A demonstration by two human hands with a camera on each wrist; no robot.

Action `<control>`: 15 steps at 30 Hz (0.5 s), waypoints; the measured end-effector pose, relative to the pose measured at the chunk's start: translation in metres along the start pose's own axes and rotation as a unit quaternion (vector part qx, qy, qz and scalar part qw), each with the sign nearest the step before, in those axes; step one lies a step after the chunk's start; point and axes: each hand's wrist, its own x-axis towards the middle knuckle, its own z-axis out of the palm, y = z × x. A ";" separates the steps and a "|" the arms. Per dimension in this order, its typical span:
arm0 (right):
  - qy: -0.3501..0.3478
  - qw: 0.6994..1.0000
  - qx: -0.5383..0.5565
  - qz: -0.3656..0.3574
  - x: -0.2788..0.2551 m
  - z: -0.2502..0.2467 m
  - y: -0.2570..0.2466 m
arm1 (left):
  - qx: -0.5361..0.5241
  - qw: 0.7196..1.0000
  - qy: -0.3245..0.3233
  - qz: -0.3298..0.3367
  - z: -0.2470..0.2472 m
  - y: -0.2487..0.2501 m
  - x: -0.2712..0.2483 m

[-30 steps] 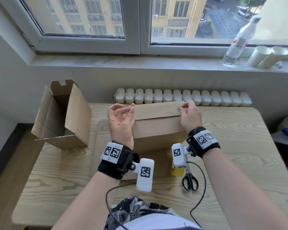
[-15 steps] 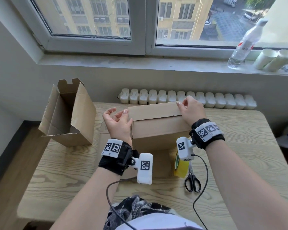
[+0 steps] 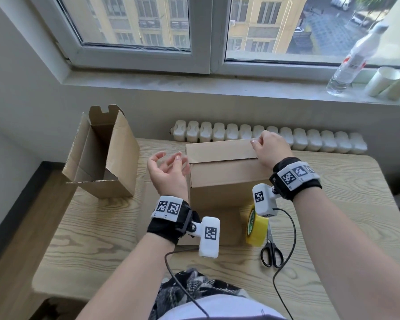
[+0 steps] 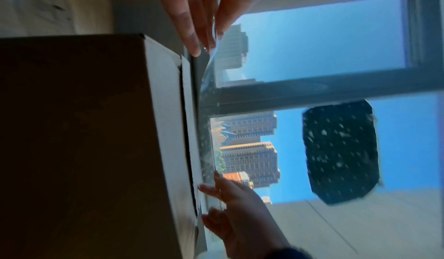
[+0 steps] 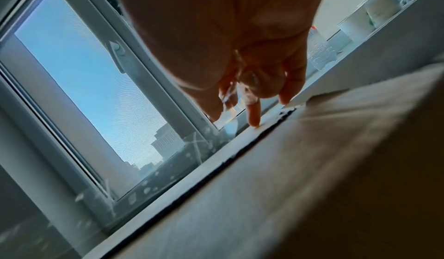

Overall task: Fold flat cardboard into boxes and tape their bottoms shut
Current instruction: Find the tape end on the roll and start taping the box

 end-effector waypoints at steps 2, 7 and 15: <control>0.005 1.000 0.002 0.000 0.000 0.000 0.002 | 0.012 0.998 -0.052 0.043 0.008 0.000 -0.006; 0.014 1.000 0.019 0.000 0.001 0.002 0.008 | 0.017 0.995 -0.089 0.033 0.025 -0.013 -0.011; 0.044 0.999 0.001 -0.022 0.002 -0.008 0.016 | 0.086 0.994 -0.041 0.048 0.023 -0.035 -0.004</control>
